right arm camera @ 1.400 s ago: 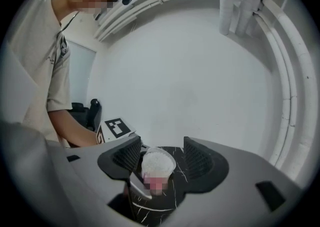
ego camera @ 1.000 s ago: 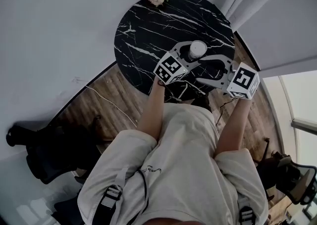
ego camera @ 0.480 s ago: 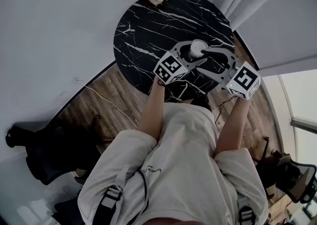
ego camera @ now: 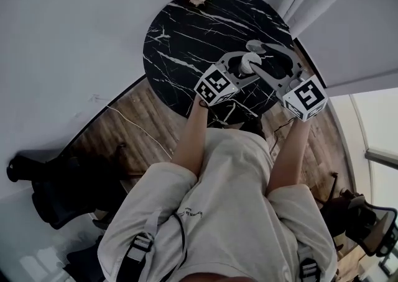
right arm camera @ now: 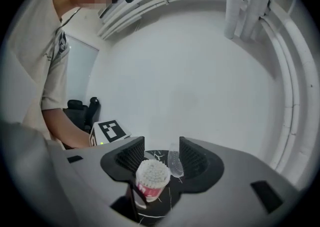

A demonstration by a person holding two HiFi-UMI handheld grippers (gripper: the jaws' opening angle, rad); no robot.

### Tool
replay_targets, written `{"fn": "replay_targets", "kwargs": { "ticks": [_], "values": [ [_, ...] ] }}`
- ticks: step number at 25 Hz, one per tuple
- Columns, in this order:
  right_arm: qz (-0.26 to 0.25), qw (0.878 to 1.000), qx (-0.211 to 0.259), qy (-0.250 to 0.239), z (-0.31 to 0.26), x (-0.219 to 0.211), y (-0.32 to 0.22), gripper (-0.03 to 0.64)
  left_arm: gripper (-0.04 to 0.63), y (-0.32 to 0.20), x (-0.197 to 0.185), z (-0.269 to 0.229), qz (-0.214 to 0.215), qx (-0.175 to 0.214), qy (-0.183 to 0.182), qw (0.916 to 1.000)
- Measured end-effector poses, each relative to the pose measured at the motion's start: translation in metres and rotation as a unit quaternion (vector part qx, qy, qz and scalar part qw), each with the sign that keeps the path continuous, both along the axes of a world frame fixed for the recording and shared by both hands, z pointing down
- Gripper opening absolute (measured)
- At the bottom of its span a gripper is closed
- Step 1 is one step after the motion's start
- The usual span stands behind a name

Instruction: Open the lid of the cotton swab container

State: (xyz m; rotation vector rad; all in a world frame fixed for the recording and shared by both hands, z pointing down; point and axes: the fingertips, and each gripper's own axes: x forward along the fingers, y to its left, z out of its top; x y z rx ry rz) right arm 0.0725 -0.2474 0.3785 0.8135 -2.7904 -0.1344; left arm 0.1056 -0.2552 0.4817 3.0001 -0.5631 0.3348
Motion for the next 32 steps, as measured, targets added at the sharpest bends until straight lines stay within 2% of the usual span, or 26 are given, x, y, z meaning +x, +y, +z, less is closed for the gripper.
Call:
{"fn": "replay_targets", "kwargs": {
  "ticks": [10,16,20,23,32],
  "values": [
    [0.093,0.996,0.002,0.007,0.008,0.020,-0.034,0.242,0.265,0.002,0.005,-0.004,0.014,0.002,0.001,0.9999],
    [0.178,0.984,-0.005,0.006,0.016,0.046,-0.054,0.242,0.265,0.006,0.008,-0.002,0.025,-0.002,0.001,0.9997],
    [0.216,0.976,-0.006,0.017,0.021,0.057,-0.062,0.242,0.265,0.007,0.009,-0.003,0.030,0.000,0.000,0.9996],
    [0.232,0.972,-0.010,0.036,0.029,0.060,-0.065,0.242,0.265,0.010,0.009,-0.004,0.034,0.002,-0.001,0.9994],
    [0.230,0.971,-0.042,0.047,0.046,0.052,-0.070,0.242,0.265,0.010,0.000,-0.005,0.039,0.004,0.001,0.9992]
  ]
}}
